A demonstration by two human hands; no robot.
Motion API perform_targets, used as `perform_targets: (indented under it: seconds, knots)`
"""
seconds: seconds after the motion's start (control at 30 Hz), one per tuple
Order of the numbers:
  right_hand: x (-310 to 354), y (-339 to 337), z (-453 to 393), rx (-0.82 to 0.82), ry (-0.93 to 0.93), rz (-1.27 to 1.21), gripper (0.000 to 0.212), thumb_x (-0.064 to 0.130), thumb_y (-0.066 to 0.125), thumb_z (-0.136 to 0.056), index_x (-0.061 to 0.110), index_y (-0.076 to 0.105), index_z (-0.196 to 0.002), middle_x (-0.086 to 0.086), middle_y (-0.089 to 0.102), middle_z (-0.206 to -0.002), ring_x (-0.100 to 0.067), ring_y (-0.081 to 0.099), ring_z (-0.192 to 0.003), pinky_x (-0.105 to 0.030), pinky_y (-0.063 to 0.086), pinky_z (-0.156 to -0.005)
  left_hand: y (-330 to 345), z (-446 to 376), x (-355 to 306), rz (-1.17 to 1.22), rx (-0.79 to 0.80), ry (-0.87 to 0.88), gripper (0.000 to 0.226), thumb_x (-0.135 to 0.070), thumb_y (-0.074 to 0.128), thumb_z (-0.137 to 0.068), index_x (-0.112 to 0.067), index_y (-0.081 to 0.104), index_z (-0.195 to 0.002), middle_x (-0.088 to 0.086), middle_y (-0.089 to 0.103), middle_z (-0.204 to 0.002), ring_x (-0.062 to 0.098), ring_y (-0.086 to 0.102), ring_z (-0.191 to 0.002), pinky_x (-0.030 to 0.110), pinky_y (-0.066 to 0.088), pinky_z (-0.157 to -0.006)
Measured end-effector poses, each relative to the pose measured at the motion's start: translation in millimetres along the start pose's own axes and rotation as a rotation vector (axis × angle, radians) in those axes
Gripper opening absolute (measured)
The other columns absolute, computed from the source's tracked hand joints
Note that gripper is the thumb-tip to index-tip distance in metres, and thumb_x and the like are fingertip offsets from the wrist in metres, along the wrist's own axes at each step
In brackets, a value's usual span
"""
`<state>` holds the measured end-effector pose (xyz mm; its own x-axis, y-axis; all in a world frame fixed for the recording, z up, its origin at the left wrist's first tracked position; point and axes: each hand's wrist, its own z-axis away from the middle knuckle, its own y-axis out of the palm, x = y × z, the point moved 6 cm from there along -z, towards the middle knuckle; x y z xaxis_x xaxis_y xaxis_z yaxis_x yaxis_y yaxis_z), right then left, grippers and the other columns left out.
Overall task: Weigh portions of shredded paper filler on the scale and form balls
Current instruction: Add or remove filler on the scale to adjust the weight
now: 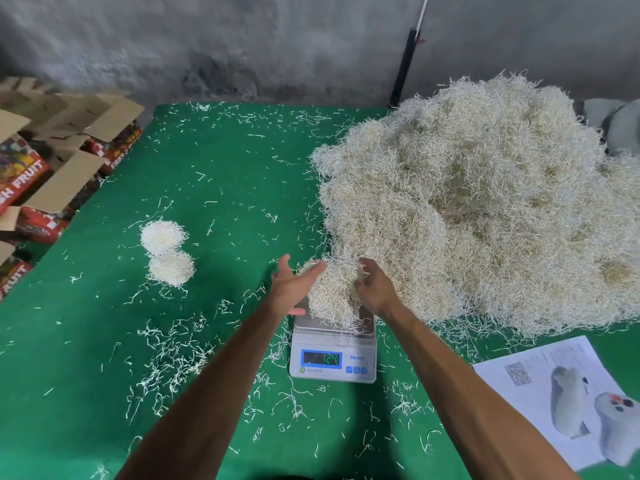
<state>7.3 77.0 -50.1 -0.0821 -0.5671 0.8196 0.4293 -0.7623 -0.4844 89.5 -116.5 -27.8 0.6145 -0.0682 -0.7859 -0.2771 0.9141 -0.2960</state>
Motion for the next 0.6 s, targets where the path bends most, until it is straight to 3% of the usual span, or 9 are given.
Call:
perform_targets:
  seconds: [0.1, 0.17, 0.23, 0.33, 0.4, 0.47, 0.6]
  knots:
    - [3, 19, 0, 0.147, 0.031, -0.11, 0.073, -0.003, 0.054, -0.101, 0.021, 0.022, -0.162, -0.021, 0.033, -0.162, -0.03, 0.068, -0.1, -0.019, 0.053, -0.054, 21, 1, -3, -0.122, 0.057, -0.047, 0.113, -0.089, 0.059, -0.065, -0.043, 0.009, -0.156, 0.0, 0.006, -0.167, 0.036, 0.031, -0.145, 0.06, 0.045, -0.104]
    - [8, 28, 2, 0.172, 0.042, -0.144, 0.071, -0.005, 0.055, -0.099, 0.018, 0.029, -0.161, -0.021, 0.045, -0.151, -0.022, 0.069, -0.096, -0.023, 0.055, -0.054, 33, -1, -6, -0.128, 0.092, -0.078, 0.114, -0.093, 0.053, -0.066, -0.041, 0.009, -0.157, 0.002, 0.008, -0.167, 0.036, 0.024, -0.149, 0.059, 0.028, -0.115]
    - [11, 30, 3, 0.144, 0.059, -0.24, 0.056, -0.004, 0.055, -0.1, 0.015, 0.045, -0.152, -0.014, 0.06, -0.129, -0.011, 0.067, -0.075, -0.028, 0.055, -0.059, 38, -4, -8, -0.052, 0.095, -0.114, 0.115, -0.092, 0.054, -0.068, -0.035, 0.01, -0.158, 0.006, 0.011, -0.167, 0.035, 0.022, -0.15, 0.056, 0.023, -0.117]
    - [21, 21, 1, 0.12, 0.008, -0.475, 0.034, -0.002, 0.051, -0.102, 0.015, 0.063, -0.129, -0.009, 0.066, -0.106, -0.018, 0.059, -0.076, -0.034, 0.053, -0.067, 35, -10, -14, 0.108, 0.041, -0.104, 0.116, -0.079, 0.066, -0.072, -0.025, 0.012, -0.159, 0.01, 0.017, -0.165, 0.033, 0.024, -0.149, 0.051, 0.024, -0.118]
    - [30, 6, -2, 0.046, -0.05, -0.541, 0.025, 0.003, 0.052, -0.103, 0.012, 0.066, -0.122, -0.012, 0.069, -0.102, -0.018, 0.057, -0.072, -0.028, 0.049, -0.056, 29, -13, -18, 0.146, 0.018, -0.08, 0.117, -0.07, 0.076, -0.072, -0.019, 0.016, -0.158, 0.011, 0.024, -0.163, 0.03, 0.029, -0.147, 0.046, 0.027, -0.116]
    - [35, -8, -7, -0.03, -0.051, -0.595, 0.018, 0.017, 0.055, -0.107, 0.015, 0.065, -0.122, -0.014, 0.07, -0.106, -0.017, 0.058, -0.069, -0.027, 0.048, -0.055, 22, -14, -21, 0.164, 0.025, -0.043, 0.12, -0.073, 0.076, -0.069, -0.022, 0.015, -0.158, 0.006, 0.025, -0.163, 0.027, 0.031, -0.146, 0.043, 0.027, -0.116]
    - [50, -16, -13, 0.106, -0.109, -0.388, 0.041, 0.057, 0.065, -0.096, 0.025, 0.07, -0.122, -0.005, 0.073, -0.114, -0.024, 0.069, -0.097, -0.031, 0.058, -0.083, 18, -13, -34, 0.092, 0.027, 0.011, 0.125, -0.096, 0.053, -0.062, -0.028, 0.013, -0.159, 0.003, 0.018, -0.166, 0.028, 0.025, -0.149, 0.05, 0.021, -0.118]
